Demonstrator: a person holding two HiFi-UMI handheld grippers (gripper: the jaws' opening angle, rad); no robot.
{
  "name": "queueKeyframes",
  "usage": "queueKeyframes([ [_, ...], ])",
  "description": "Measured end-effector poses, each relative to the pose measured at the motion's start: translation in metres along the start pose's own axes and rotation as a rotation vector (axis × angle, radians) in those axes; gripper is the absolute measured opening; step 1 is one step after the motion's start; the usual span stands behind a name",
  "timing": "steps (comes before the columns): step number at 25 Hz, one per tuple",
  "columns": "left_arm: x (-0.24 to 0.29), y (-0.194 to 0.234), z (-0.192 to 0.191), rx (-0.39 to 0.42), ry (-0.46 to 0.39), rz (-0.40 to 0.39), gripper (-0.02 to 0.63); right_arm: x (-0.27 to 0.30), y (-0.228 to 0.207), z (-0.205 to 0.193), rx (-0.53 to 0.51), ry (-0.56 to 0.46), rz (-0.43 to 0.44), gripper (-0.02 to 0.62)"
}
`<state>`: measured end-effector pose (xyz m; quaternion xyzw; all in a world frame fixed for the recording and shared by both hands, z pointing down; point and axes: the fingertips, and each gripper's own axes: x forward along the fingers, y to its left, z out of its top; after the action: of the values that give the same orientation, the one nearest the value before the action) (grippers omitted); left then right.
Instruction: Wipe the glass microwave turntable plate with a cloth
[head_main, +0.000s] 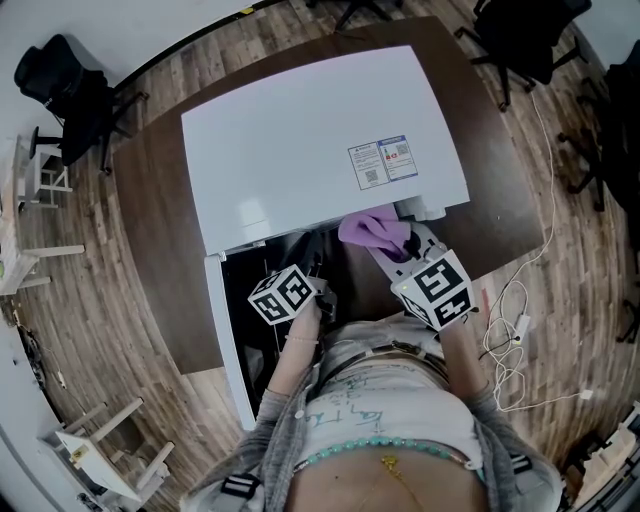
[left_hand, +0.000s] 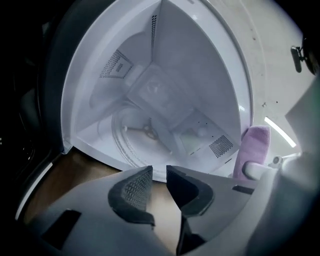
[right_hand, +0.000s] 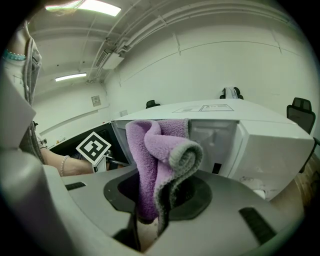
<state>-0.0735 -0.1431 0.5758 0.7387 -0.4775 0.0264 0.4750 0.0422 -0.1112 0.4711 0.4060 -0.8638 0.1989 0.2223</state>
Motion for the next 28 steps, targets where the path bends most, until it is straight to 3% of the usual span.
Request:
queueKeyframes([
  [12, 0.018, 0.018, -0.012, -0.422, -0.029, -0.013, 0.207, -0.004, -0.006, -0.004, 0.004, 0.019, -0.002, 0.115],
  [17, 0.03, 0.021, -0.006, -0.509, -0.04, -0.012, 0.215, -0.003, -0.012, -0.006, 0.008, 0.027, -0.005, 0.115],
  [28, 0.04, 0.035, -0.013, -0.622, -0.018, 0.067, 0.213, 0.005, -0.014, -0.007, 0.012, 0.034, 0.017, 0.115],
])
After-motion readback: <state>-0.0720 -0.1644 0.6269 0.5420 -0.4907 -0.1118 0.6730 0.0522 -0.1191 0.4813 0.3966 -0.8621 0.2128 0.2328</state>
